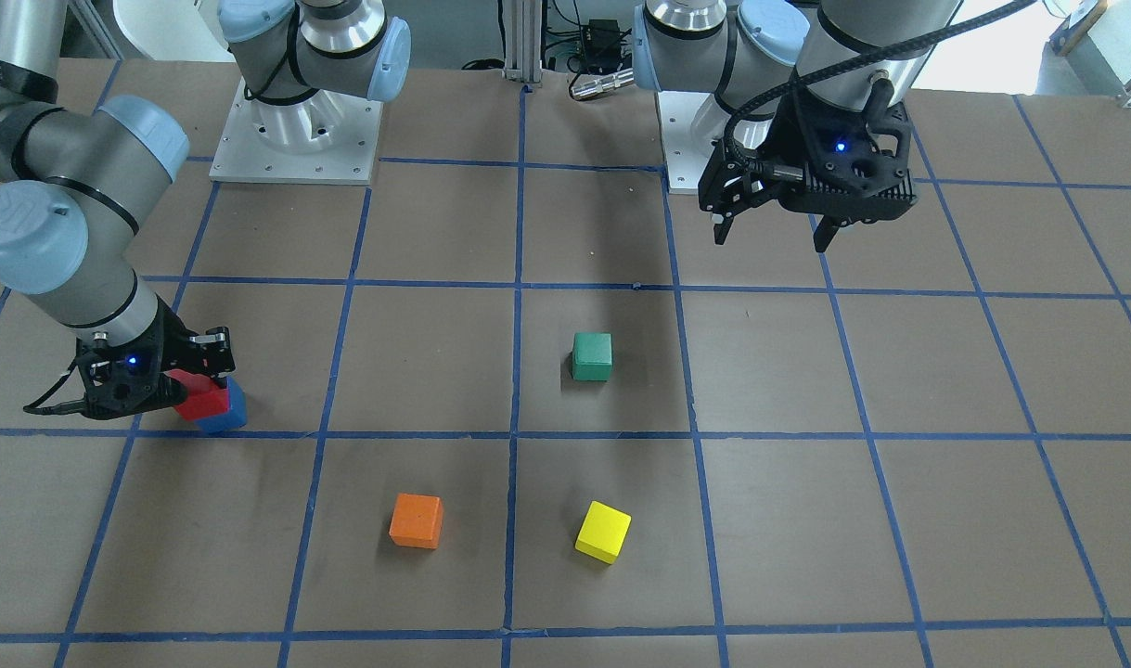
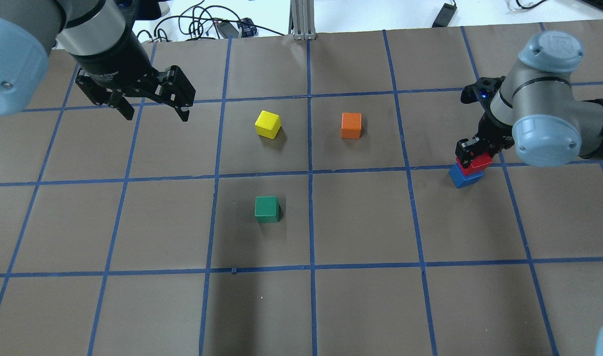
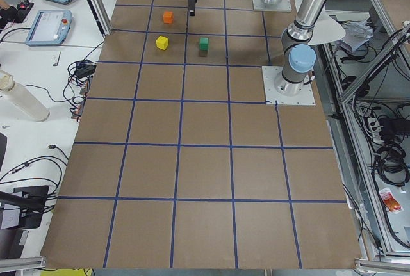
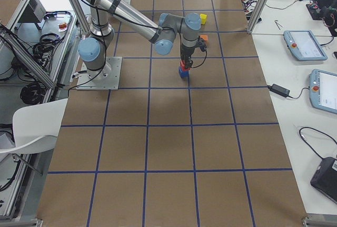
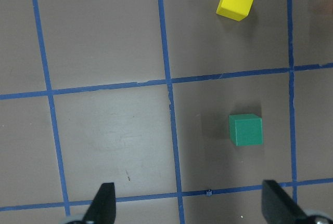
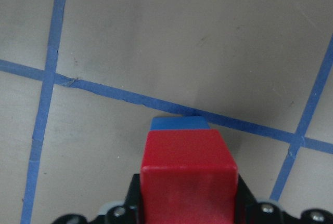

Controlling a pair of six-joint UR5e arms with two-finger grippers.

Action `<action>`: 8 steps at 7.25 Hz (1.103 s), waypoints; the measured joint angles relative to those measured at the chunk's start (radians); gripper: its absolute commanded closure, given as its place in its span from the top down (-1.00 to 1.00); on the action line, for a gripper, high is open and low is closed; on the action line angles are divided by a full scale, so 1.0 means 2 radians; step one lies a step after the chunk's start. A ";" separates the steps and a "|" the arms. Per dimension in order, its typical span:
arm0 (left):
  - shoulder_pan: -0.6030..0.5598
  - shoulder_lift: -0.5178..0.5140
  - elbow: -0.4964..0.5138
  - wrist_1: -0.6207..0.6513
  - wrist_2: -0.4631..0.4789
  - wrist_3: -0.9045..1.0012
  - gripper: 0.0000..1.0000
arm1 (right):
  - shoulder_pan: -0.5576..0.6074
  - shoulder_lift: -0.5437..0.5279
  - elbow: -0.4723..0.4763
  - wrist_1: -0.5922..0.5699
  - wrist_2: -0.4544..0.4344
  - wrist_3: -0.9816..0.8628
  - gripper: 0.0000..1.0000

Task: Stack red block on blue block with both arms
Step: 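Lower the red cube onto the blue cube with the right gripper, then open the right gripper and raise it off the stack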

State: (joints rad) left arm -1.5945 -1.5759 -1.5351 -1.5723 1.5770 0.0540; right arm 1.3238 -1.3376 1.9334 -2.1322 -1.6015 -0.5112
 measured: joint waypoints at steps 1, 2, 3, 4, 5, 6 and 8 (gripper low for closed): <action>0.000 0.000 0.000 0.000 0.000 0.000 1.00 | 0.000 0.000 0.000 -0.001 0.000 -0.001 -0.31; 0.000 0.000 0.000 0.000 0.000 0.000 1.00 | 0.000 0.000 0.000 -0.001 0.000 -0.001 0.19; 0.000 0.000 0.000 0.000 0.000 0.000 1.00 | 0.000 0.001 0.000 -0.001 0.000 -0.001 0.51; 0.000 0.000 0.001 0.000 0.000 0.000 1.00 | 0.000 0.001 0.000 -0.001 -0.003 -0.001 0.76; 0.000 0.000 0.000 0.000 0.000 0.000 1.00 | 0.000 0.001 0.000 -0.001 -0.009 -0.001 0.87; 0.001 0.000 0.001 0.000 0.000 0.000 1.00 | 0.000 0.001 0.000 0.002 -0.016 -0.001 0.90; 0.001 -0.001 0.002 0.000 0.000 0.000 1.00 | 0.000 0.000 -0.001 0.012 -0.020 0.002 0.99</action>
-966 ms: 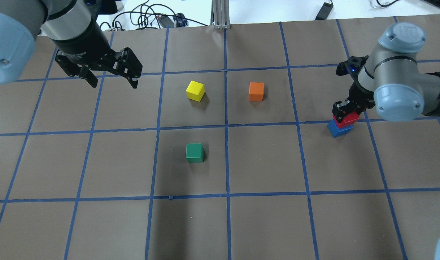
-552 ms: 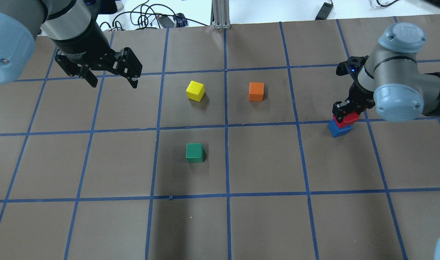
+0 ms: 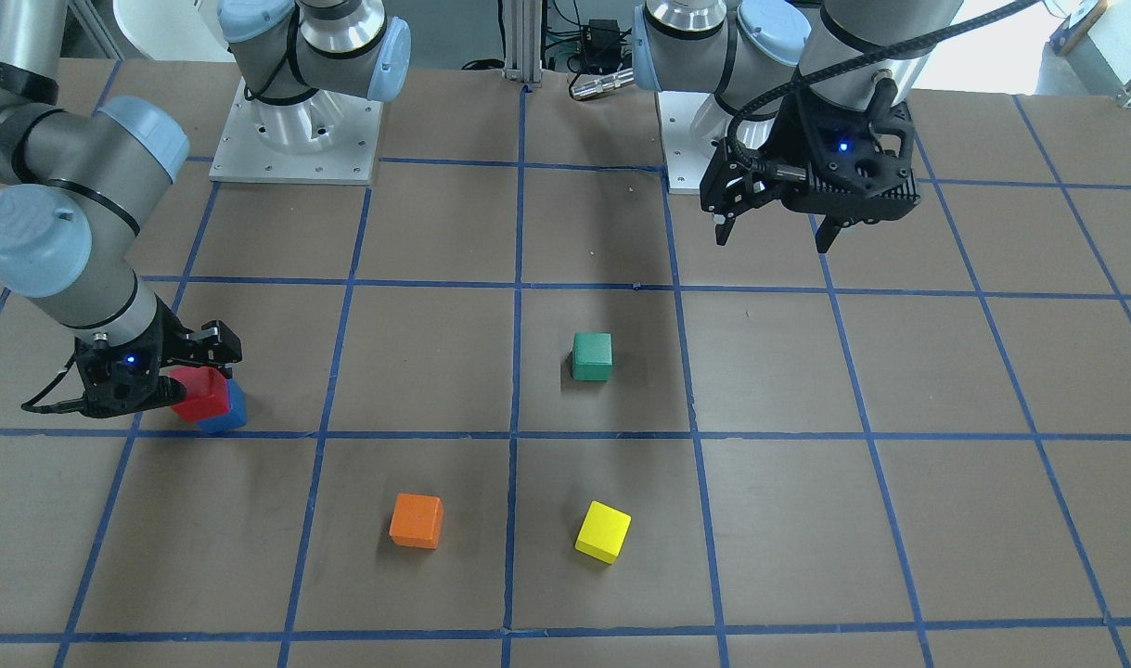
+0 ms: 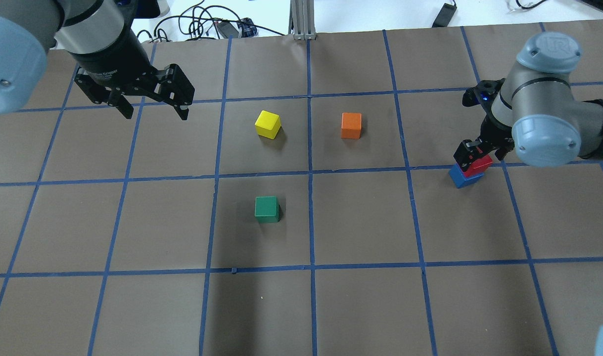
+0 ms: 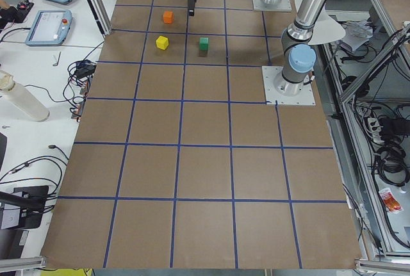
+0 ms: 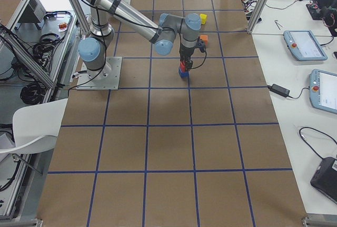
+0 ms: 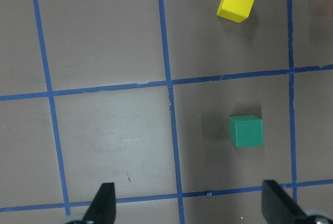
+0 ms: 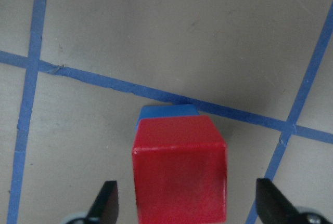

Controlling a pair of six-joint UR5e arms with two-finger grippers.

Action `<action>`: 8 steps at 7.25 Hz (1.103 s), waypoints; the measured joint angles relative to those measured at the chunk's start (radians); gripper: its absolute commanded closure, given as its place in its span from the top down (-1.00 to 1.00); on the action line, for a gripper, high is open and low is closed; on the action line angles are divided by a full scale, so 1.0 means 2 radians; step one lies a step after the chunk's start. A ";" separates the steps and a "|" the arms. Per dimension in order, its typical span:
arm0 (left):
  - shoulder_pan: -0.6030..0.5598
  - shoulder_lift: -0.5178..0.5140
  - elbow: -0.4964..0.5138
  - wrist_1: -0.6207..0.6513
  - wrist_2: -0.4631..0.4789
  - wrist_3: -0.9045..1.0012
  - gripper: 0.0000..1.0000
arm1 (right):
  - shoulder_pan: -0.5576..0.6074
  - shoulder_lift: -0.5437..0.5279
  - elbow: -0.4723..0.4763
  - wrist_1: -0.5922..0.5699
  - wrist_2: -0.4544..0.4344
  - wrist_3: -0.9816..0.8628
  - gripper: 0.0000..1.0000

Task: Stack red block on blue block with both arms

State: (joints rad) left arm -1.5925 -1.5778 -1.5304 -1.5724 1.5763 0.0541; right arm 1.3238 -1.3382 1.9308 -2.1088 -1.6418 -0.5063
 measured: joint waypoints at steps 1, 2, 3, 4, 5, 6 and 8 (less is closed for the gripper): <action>0.000 0.000 0.000 0.000 0.000 0.000 1.00 | 0.000 -0.004 -0.006 0.010 0.000 0.002 1.00; 0.000 -0.001 0.000 0.000 0.000 0.000 1.00 | 0.000 -0.011 -0.019 0.031 0.000 0.005 1.00; 0.000 -0.001 0.001 0.000 0.000 0.000 1.00 | 0.001 -0.022 -0.039 0.068 0.000 0.015 1.00; 0.000 -0.001 0.001 0.000 0.000 0.000 1.00 | 0.002 -0.036 -0.071 0.118 0.001 0.039 1.00; 0.000 -0.001 0.001 0.000 0.000 0.000 1.00 | 0.004 -0.046 -0.109 0.169 0.001 0.062 1.00; 0.000 0.000 0.001 0.000 0.000 0.000 1.00 | 0.007 -0.053 -0.147 0.220 0.002 0.082 1.00; 0.000 0.000 0.001 0.000 0.000 0.000 1.00 | 0.037 -0.065 -0.195 0.289 0.004 0.153 1.00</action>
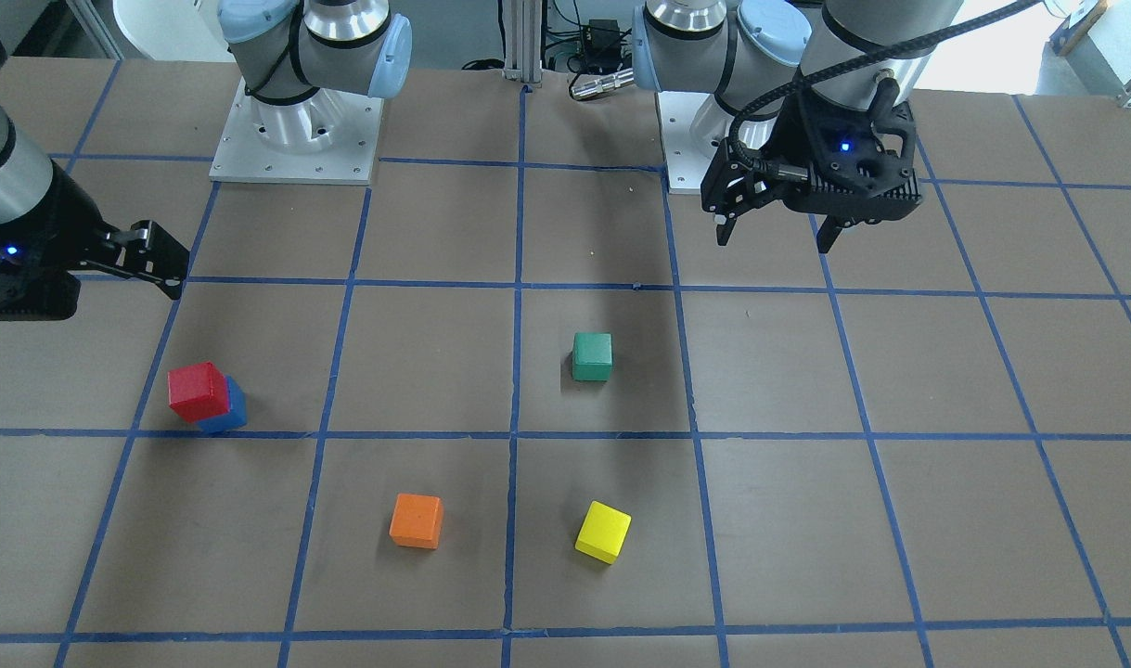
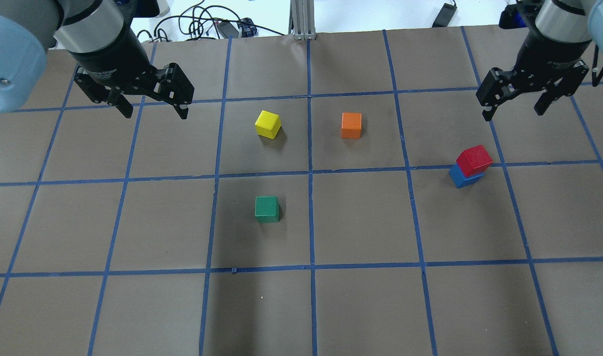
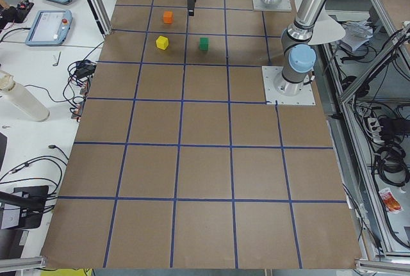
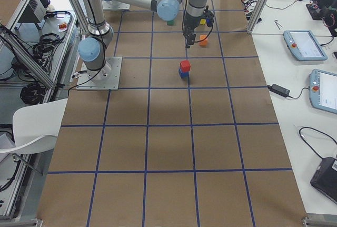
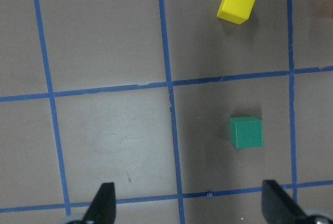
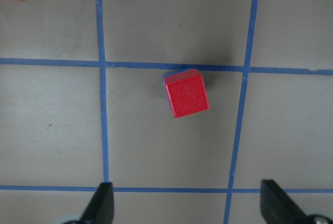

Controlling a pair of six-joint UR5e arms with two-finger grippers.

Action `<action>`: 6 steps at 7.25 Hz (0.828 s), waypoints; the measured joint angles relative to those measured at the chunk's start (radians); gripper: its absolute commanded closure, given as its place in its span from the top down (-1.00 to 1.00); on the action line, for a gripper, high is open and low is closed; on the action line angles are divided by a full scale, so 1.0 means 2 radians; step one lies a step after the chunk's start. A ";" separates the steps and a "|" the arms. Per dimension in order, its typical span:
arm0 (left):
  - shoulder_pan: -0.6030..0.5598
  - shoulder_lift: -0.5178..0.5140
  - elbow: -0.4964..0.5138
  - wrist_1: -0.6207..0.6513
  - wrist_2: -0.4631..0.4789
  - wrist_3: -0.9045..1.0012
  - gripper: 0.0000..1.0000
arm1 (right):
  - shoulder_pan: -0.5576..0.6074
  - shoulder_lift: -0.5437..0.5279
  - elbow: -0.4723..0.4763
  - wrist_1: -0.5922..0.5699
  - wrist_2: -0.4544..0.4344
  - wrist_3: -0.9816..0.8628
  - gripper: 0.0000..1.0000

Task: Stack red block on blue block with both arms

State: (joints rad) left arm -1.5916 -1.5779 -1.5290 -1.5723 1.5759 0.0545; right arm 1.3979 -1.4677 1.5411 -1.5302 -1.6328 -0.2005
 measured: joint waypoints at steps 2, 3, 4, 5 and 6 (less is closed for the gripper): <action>0.000 0.001 0.000 0.000 0.000 0.000 1.00 | 0.062 -0.013 -0.010 0.017 0.000 0.093 1.00; 0.000 0.001 -0.001 0.000 0.000 0.000 1.00 | 0.079 -0.017 -0.010 0.017 0.006 0.113 1.00; 0.001 0.001 -0.001 0.000 0.000 0.000 1.00 | 0.087 -0.020 -0.008 0.017 0.011 0.121 1.00; 0.001 0.001 -0.001 0.000 0.000 0.000 1.00 | 0.089 -0.023 -0.007 0.017 0.015 0.123 1.00; 0.001 0.002 -0.002 0.000 0.000 0.000 1.00 | 0.090 -0.025 -0.006 0.017 0.022 0.128 1.00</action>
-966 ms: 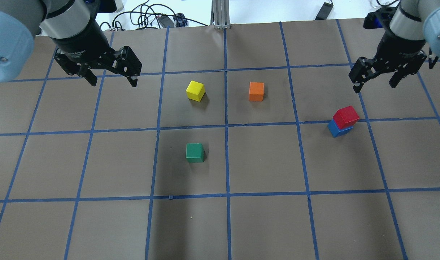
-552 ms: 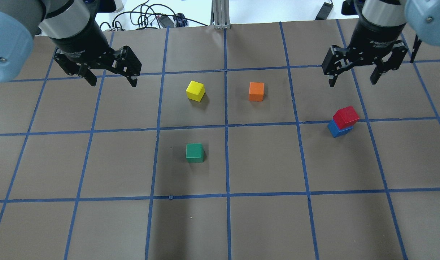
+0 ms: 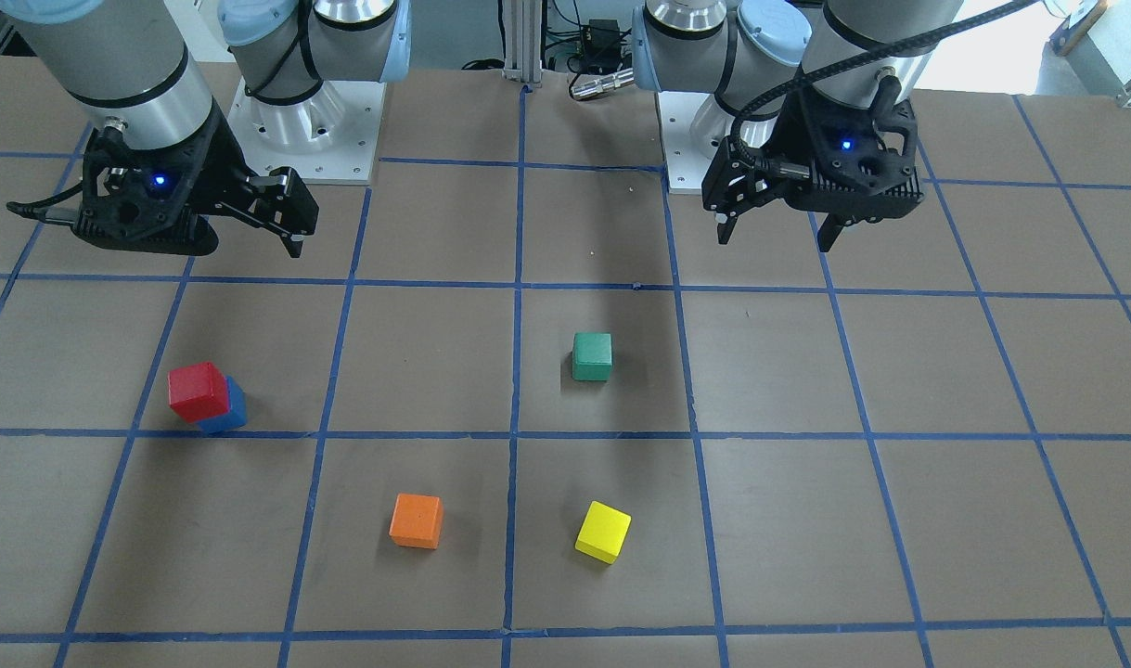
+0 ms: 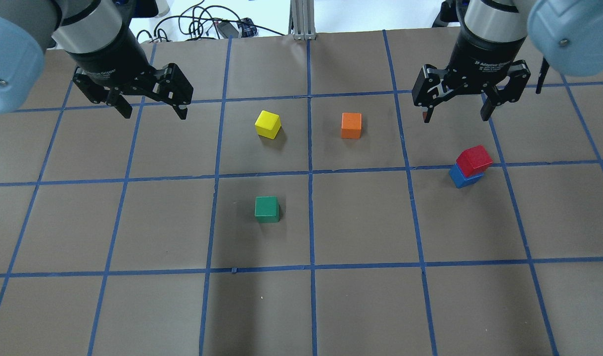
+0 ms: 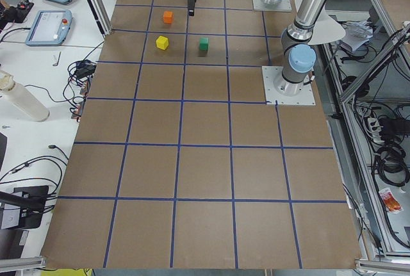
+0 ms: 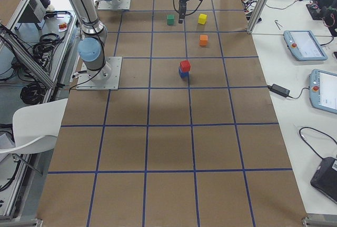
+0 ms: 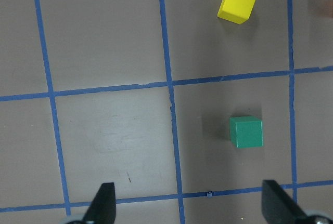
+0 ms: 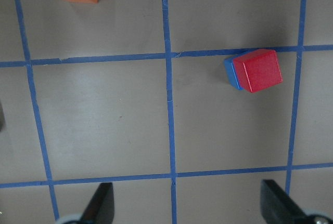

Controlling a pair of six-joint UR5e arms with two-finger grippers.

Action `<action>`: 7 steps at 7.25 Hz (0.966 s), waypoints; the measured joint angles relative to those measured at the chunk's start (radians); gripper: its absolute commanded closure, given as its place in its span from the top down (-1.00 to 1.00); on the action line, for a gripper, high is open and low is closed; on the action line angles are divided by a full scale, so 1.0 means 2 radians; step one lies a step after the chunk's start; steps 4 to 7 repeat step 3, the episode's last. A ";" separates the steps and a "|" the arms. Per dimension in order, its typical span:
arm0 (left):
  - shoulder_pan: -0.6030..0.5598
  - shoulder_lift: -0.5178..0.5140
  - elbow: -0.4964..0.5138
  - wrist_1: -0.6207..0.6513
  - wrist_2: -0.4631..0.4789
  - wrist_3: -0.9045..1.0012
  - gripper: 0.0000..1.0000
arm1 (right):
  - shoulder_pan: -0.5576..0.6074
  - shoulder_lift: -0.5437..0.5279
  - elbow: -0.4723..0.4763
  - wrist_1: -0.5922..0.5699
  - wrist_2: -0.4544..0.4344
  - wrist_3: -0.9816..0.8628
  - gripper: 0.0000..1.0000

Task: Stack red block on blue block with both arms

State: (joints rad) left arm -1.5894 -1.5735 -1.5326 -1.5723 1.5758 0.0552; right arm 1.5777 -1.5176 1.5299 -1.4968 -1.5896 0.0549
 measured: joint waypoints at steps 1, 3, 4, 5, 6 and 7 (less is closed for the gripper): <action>0.000 0.001 -0.001 0.000 0.000 0.000 1.00 | 0.000 -0.001 0.002 -0.001 0.007 0.011 1.00; 0.000 0.001 0.001 0.000 0.004 0.003 1.00 | 0.000 -0.005 0.007 -0.002 0.007 0.028 1.00; 0.000 0.001 0.001 0.000 0.004 0.003 1.00 | 0.000 -0.005 0.007 -0.002 0.007 0.028 1.00; 0.000 0.001 0.001 0.000 0.004 0.003 1.00 | 0.000 -0.005 0.007 -0.002 0.007 0.028 1.00; 0.000 0.001 0.001 0.000 0.004 0.003 1.00 | 0.000 -0.005 0.007 -0.002 0.007 0.028 1.00; 0.000 0.001 0.001 0.000 0.004 0.003 1.00 | 0.000 -0.005 0.007 -0.002 0.007 0.028 1.00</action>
